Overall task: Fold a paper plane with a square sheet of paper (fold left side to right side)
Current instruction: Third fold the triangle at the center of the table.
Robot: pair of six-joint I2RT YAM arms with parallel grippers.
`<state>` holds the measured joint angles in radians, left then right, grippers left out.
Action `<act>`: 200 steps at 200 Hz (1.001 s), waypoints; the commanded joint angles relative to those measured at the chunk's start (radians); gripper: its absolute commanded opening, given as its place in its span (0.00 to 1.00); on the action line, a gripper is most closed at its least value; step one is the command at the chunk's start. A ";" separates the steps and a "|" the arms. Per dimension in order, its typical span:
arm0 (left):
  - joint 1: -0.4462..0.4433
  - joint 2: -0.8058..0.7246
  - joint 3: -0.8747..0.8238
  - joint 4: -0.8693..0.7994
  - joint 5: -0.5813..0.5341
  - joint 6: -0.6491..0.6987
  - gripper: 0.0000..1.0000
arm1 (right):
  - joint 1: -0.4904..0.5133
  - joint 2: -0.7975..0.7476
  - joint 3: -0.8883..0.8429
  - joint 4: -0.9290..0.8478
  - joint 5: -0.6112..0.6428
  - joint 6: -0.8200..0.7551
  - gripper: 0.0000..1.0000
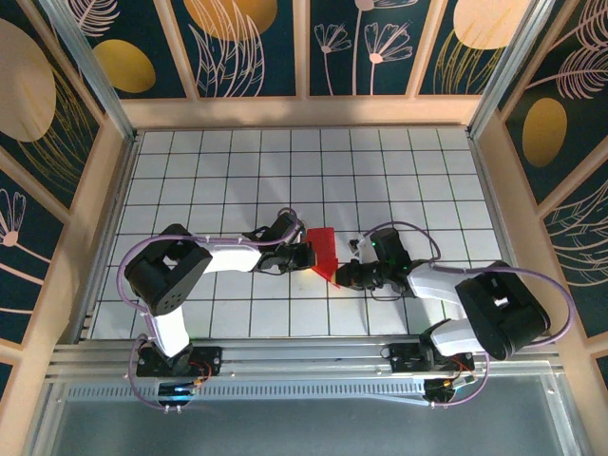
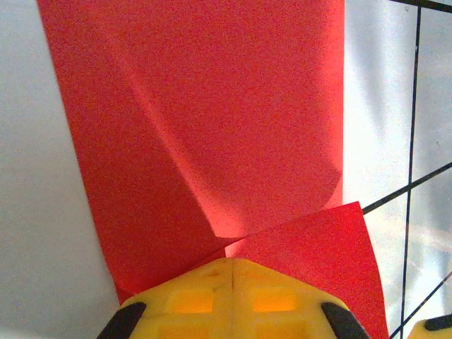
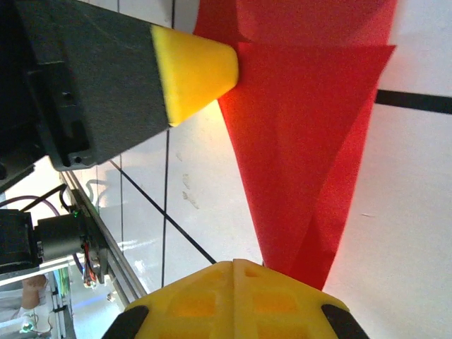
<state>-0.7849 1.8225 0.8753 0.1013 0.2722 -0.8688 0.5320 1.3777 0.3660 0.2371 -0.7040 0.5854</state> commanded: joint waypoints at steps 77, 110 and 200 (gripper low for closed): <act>-0.001 0.027 -0.010 -0.091 -0.045 0.003 0.00 | 0.037 0.065 -0.021 0.048 0.025 0.002 0.00; -0.001 0.027 -0.009 -0.092 -0.046 0.004 0.00 | 0.040 0.069 -0.024 0.051 0.034 0.003 0.00; -0.001 0.018 -0.005 -0.068 -0.031 0.002 0.00 | 0.045 0.109 -0.023 0.031 0.044 0.007 0.00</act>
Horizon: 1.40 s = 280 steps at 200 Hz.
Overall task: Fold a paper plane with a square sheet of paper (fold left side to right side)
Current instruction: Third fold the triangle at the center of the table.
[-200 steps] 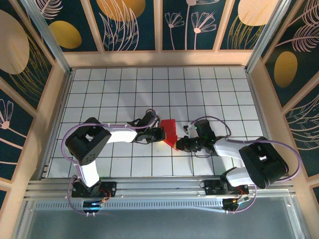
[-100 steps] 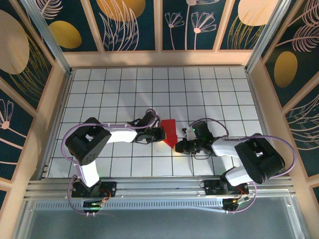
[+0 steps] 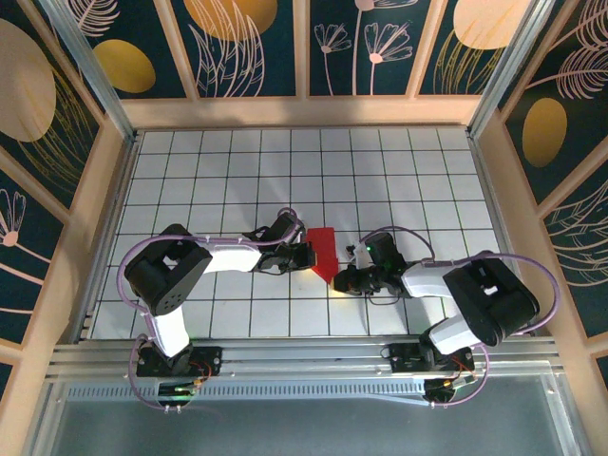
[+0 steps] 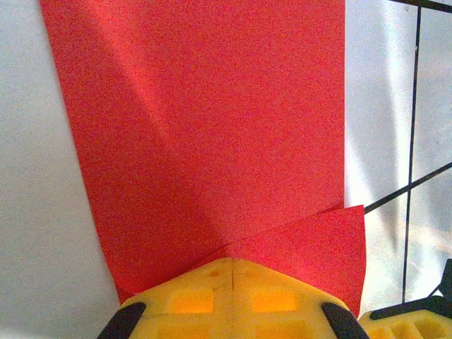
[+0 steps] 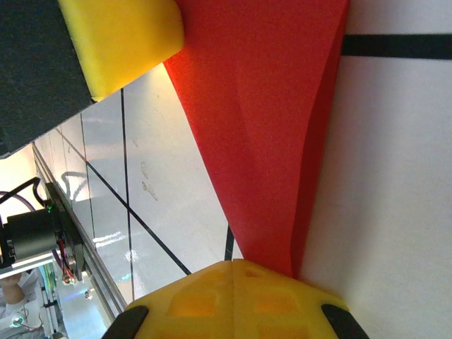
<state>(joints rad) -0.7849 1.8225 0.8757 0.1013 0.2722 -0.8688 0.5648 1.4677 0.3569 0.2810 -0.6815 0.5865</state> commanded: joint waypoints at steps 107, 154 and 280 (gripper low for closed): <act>-0.012 -0.181 -0.089 0.093 0.027 -0.014 0.05 | 0.009 0.086 -0.010 -0.100 0.102 -0.007 0.00; -0.071 -0.133 -0.125 0.202 0.067 -0.078 0.03 | 0.008 0.090 0.002 -0.127 0.128 -0.017 0.00; -0.085 -0.017 -0.114 0.291 0.069 -0.138 0.02 | 0.007 0.114 0.033 -0.184 0.155 -0.037 0.00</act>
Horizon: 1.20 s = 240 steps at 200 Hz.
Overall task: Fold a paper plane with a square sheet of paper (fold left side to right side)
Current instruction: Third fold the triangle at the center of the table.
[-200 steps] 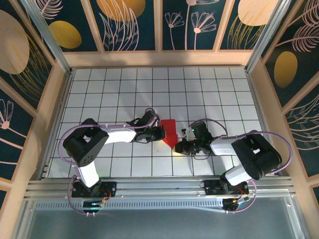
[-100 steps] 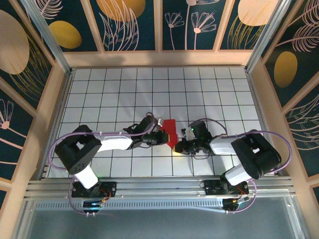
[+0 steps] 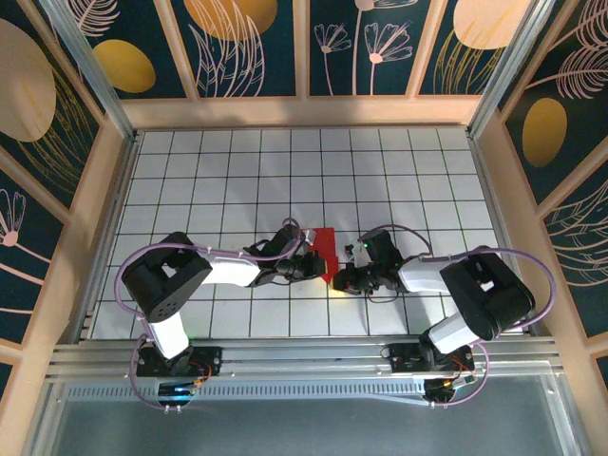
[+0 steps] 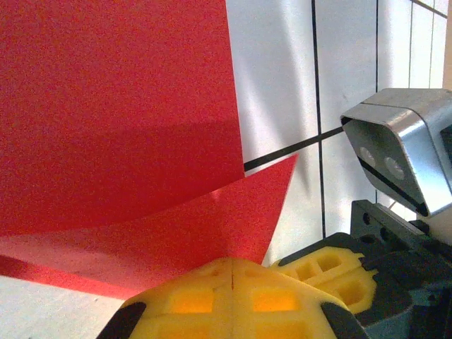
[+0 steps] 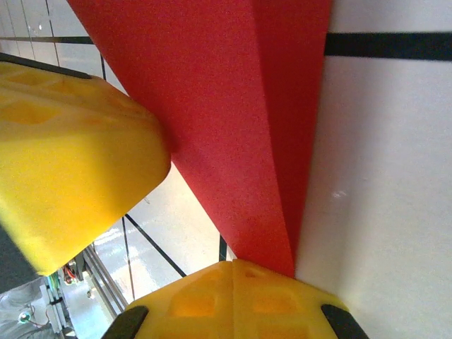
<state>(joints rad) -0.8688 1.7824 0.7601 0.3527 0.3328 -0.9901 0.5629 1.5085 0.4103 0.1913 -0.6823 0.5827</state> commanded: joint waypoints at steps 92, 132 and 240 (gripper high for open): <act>-0.001 0.040 -0.008 -0.021 -0.054 -0.053 0.02 | 0.008 0.095 -0.003 -0.124 0.162 -0.035 0.00; -0.001 0.047 -0.014 -0.041 -0.082 -0.078 0.02 | 0.006 0.098 0.006 -0.150 0.168 -0.041 0.00; 0.031 0.039 -0.059 -0.026 -0.115 -0.110 0.03 | 0.006 0.104 0.012 -0.190 0.182 -0.058 0.00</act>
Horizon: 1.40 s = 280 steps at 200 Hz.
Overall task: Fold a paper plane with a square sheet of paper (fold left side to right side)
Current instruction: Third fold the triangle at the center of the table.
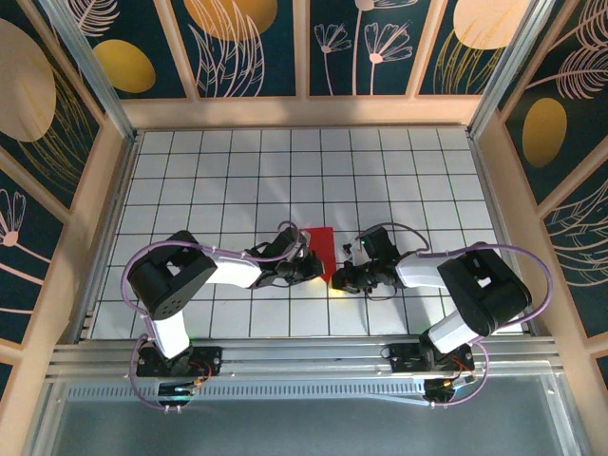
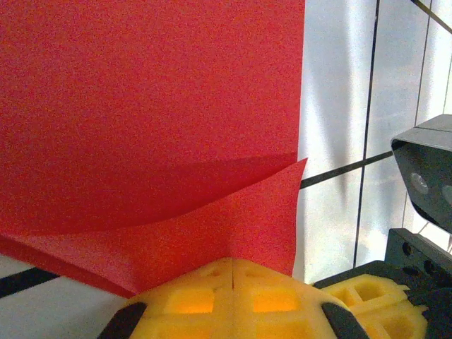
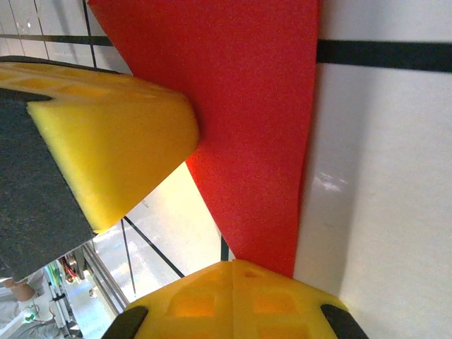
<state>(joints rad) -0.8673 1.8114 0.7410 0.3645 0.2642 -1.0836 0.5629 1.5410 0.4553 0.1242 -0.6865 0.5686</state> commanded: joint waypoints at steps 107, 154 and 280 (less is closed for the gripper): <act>0.176 -0.023 -0.065 -0.071 -0.057 0.064 0.03 | 0.006 0.069 -0.028 -0.136 0.193 -0.047 0.00; 0.222 -0.021 -0.067 -0.090 -0.069 0.091 0.03 | 0.006 0.060 -0.029 -0.140 0.197 -0.046 0.00; 0.090 -0.152 0.053 -0.213 -0.042 0.266 0.02 | 0.006 0.064 -0.013 -0.136 0.202 -0.042 0.00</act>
<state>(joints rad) -0.6983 1.5883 0.7307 0.1822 0.1604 -0.8581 0.5632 1.5421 0.4736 0.0971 -0.6857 0.5560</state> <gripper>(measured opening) 0.054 0.052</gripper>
